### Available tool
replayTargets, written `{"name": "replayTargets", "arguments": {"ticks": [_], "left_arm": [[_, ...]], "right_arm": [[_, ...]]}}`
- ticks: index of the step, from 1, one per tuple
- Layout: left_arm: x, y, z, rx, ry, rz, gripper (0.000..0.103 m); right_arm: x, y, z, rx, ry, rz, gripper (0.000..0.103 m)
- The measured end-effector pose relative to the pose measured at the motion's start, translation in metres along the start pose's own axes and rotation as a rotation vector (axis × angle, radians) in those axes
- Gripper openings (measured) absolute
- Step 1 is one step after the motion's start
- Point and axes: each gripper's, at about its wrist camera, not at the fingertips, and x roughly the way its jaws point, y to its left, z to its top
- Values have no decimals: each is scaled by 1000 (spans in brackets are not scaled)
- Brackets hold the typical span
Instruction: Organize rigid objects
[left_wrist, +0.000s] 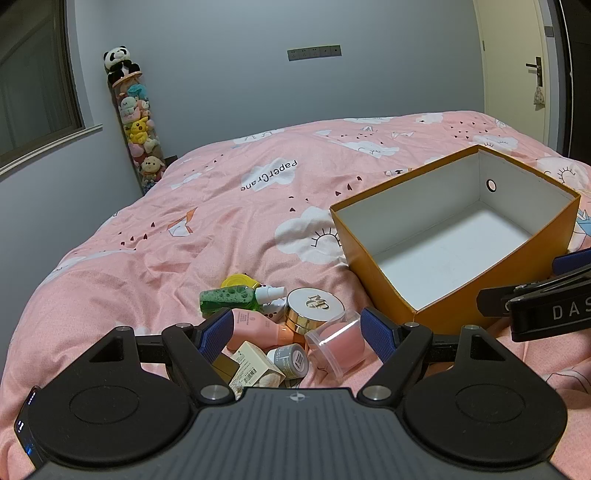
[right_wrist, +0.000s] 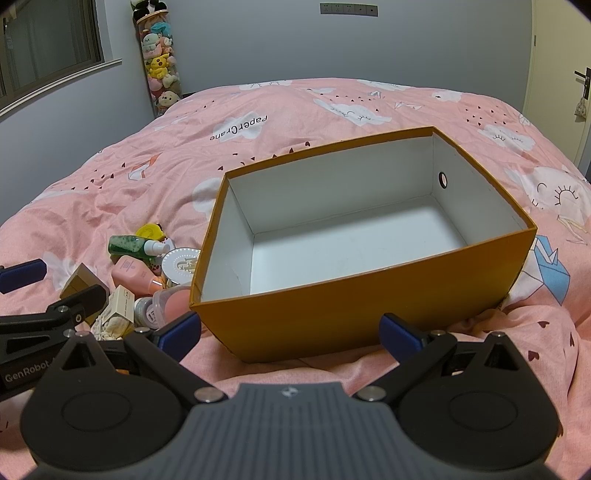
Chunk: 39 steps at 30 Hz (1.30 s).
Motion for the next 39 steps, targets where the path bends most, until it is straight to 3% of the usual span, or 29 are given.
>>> {"name": "replayTargets", "arguments": {"ticks": [39], "left_arm": [[0, 0, -1, -2, 3, -8, 91]], "right_arm": [[1, 7, -4, -32, -4, -2, 101]]}}
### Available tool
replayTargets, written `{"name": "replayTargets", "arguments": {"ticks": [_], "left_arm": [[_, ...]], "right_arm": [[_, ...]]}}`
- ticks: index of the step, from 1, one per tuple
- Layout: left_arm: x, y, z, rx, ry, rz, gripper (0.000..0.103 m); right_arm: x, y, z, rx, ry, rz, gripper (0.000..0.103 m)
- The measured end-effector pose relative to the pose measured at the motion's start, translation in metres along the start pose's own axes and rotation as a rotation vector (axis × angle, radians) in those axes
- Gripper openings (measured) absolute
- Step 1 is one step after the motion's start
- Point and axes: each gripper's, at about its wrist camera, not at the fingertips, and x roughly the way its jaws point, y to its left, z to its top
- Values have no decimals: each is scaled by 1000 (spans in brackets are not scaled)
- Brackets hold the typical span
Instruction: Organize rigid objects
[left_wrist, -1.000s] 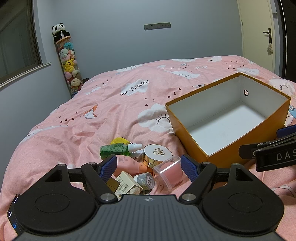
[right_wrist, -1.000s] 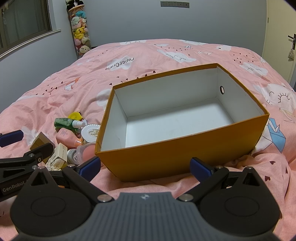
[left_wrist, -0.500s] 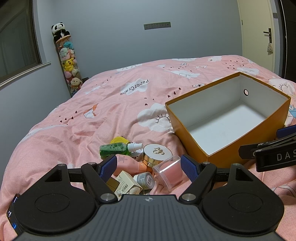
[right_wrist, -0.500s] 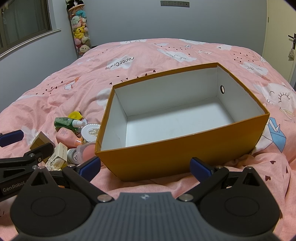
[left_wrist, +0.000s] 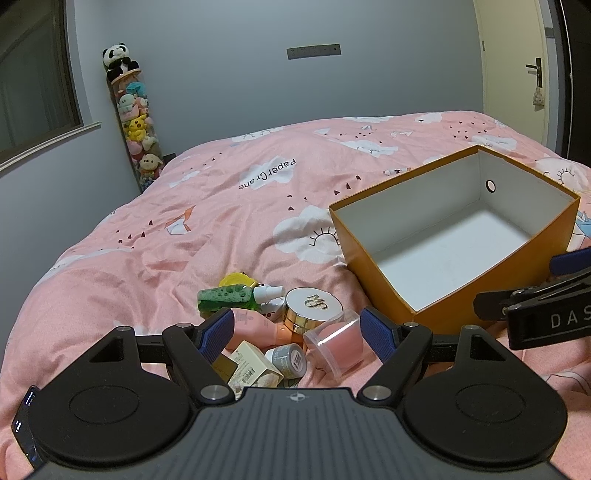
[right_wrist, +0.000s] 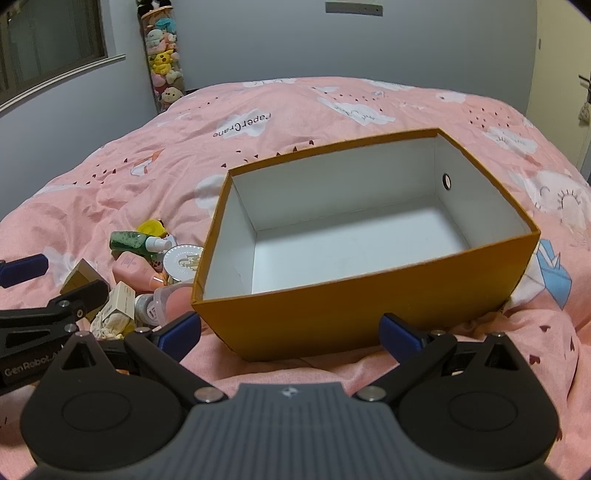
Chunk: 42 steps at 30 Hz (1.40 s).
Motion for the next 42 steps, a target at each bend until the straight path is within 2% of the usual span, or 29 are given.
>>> {"name": "replayTargets", "arguments": {"ticks": [11, 13, 17, 20, 22, 28, 33, 35, 37, 39, 42], "left_arm": [[10, 9, 2, -38, 29, -40, 85], [13, 13, 3, -46, 38, -63, 81], [20, 20, 7, -56, 49, -80, 81], [27, 31, 10, -83, 73, -121, 79], [33, 37, 12, -81, 95, -138, 68], [52, 68, 18, -132, 179, -210, 59], [65, 99, 20, -171, 230, -198, 59], [70, 112, 18, -218, 260, -196, 62], [77, 124, 16, -274, 290, -189, 68], [83, 132, 13, -303, 317, -159, 70], [92, 143, 8, -356, 369, -75, 73]], "right_arm": [[3, 20, 14, -138, -25, 53, 99], [3, 23, 18, -165, -32, 69, 95], [9, 29, 30, -215, -23, 100, 91], [17, 33, 37, -260, -11, 124, 82], [23, 37, 44, -294, -2, 144, 76], [42, 59, 62, -422, 3, 201, 67], [66, 81, 75, -485, 49, 267, 53], [75, 91, 77, -509, 64, 289, 53], [83, 101, 78, -536, 76, 318, 51], [93, 110, 79, -559, 100, 344, 49], [112, 122, 80, -565, 152, 379, 48]]}}
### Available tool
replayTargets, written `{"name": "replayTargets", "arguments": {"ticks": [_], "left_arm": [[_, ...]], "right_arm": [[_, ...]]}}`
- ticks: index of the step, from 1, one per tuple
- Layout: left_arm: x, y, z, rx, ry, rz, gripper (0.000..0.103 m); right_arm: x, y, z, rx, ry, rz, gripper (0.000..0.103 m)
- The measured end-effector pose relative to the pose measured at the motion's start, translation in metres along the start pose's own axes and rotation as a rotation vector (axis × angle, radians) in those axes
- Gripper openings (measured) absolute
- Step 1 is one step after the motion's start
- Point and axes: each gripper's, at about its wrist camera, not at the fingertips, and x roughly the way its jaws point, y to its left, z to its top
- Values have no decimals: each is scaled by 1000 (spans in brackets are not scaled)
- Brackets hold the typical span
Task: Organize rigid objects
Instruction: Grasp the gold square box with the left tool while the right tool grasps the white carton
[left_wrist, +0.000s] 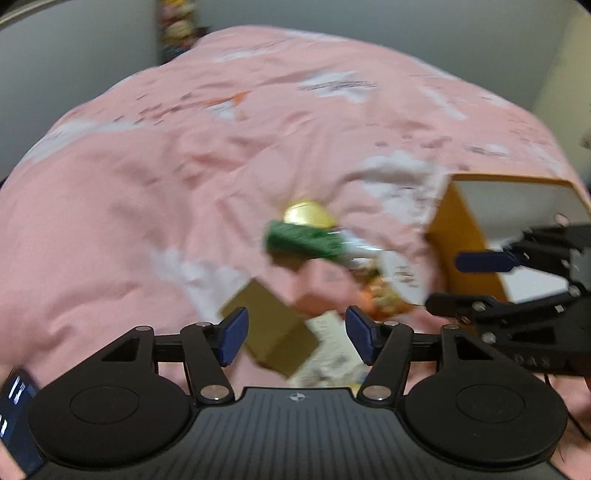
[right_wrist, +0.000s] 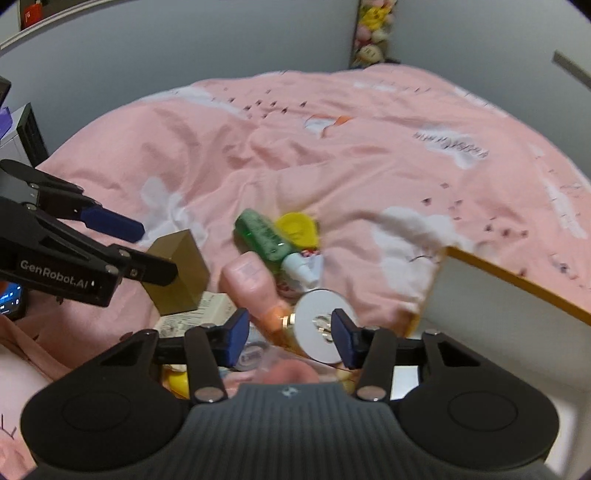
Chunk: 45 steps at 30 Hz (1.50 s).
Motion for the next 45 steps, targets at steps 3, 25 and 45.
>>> {"name": "replayTargets", "arguments": {"ticks": [3, 25, 45], "left_arm": [[8, 13, 0, -113, 44, 24, 79], [36, 17, -5, -178, 24, 42, 60], [3, 9, -22, -118, -103, 45, 54]], "right_arm": [[19, 3, 6, 3, 32, 42, 47], [81, 18, 9, 190, 181, 195, 41], [84, 10, -4, 424, 214, 293, 1]]}}
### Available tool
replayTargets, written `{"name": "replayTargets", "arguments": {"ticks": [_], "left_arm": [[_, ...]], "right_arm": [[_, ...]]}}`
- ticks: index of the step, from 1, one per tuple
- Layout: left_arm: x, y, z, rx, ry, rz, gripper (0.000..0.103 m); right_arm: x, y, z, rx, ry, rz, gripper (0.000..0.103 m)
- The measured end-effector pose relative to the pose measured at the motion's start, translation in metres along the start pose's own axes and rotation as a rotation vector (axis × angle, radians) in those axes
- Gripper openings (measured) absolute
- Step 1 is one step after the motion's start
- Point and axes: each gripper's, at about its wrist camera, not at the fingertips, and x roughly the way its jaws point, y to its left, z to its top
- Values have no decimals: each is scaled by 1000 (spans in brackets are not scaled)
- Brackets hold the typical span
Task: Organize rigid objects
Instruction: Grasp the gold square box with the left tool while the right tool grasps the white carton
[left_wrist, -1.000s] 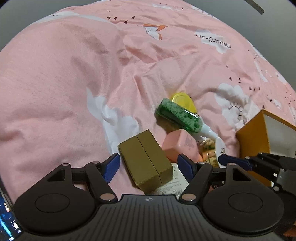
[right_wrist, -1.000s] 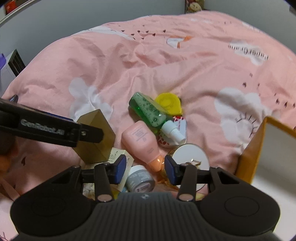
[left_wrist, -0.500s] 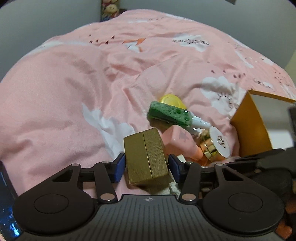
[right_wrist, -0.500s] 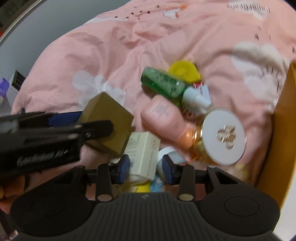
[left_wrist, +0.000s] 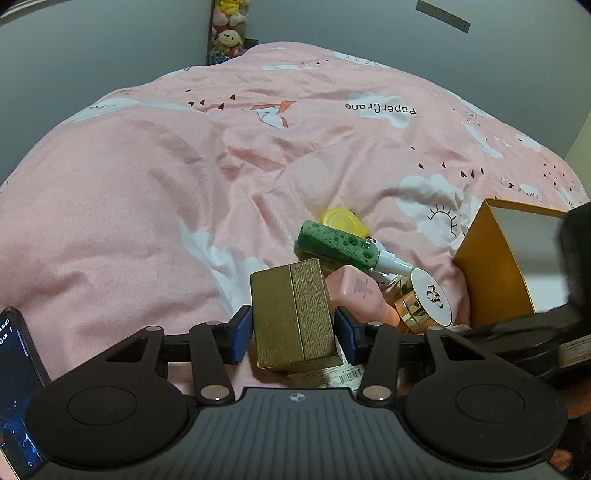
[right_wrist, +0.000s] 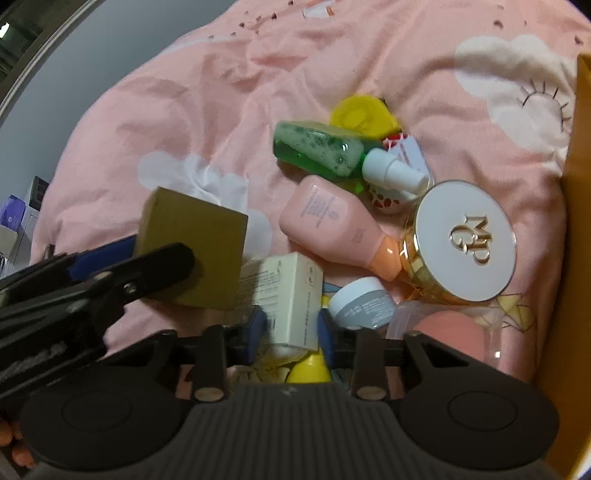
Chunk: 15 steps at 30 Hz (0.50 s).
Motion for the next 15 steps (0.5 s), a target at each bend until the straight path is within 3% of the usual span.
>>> {"name": "replayTargets", "arguments": {"ticks": [3, 6, 8, 10, 11, 15], "left_arm": [[0, -1, 1, 5, -5, -3, 54], [1, -2, 2, 13, 7, 8, 54], [1, -1, 1, 23, 20, 15, 54], [4, 0, 0, 32, 38, 23, 54], [6, 0, -1, 34, 47, 27, 54], [8, 1, -2, 36, 55, 28, 54]], "right_arm": [[-23, 4, 6, -23, -81, -16, 0], [-31, 6, 11, -25, -75, -2, 0], [-25, 3, 11, 0, -30, -12, 9], [-15, -2, 5, 41, 15, -12, 41], [-11, -4, 1, 61, 32, -10, 44], [7, -16, -7, 154, 100, 29, 40]]}}
